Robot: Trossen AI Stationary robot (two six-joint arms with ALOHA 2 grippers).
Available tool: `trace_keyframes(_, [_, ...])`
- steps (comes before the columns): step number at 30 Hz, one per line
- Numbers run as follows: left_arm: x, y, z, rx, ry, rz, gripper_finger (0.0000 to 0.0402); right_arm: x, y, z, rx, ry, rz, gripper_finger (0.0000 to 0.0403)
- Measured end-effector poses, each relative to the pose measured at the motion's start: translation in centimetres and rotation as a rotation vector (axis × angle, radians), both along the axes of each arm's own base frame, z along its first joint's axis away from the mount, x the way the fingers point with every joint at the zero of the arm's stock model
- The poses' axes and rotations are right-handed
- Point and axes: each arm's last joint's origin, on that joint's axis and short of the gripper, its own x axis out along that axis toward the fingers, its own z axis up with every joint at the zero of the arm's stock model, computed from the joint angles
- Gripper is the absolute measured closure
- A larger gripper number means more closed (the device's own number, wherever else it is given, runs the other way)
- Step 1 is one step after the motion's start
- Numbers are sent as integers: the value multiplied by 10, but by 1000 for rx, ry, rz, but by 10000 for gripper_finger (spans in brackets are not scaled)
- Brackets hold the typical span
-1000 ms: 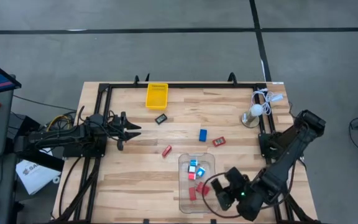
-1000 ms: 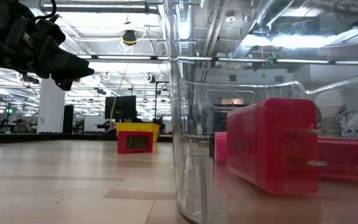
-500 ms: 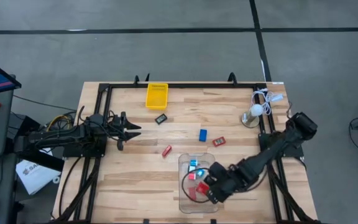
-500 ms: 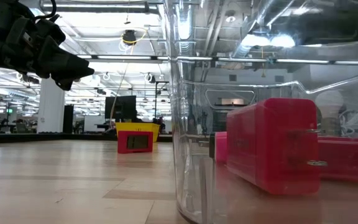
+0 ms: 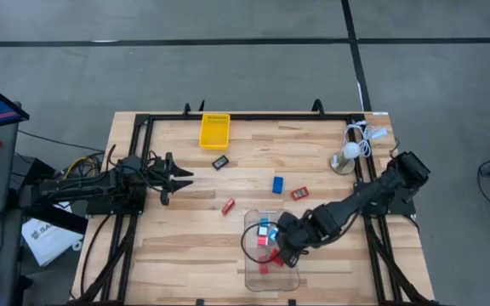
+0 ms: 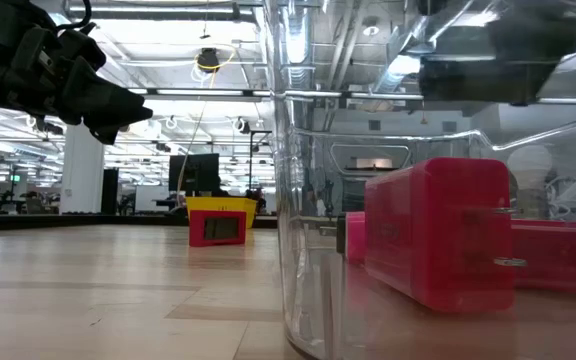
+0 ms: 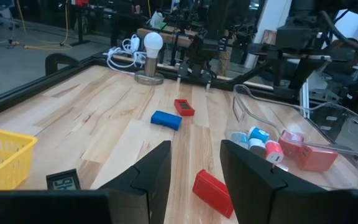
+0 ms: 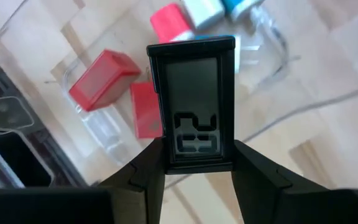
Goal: Pick & Place Office items
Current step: Put the right black digital clock into the yellow bin
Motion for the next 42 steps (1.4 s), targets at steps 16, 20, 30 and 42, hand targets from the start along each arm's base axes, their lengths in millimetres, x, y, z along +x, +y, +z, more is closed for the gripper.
trace_keyframes(16, [0,0,0,0,-2,-1,266,16,-19,-7,-18,-8,32,264])
trace_keyframes(20, [0,0,0,0,-1,-1,266,22,-15,-26,-14,55,77,264])
trace_keyframes(30, [1,0,0,0,-2,0,266,25,-17,-25,-24,59,78,264])
trace_keyframes(42, [1,0,0,0,-1,0,266,42,-30,12,-165,-55,108,264])
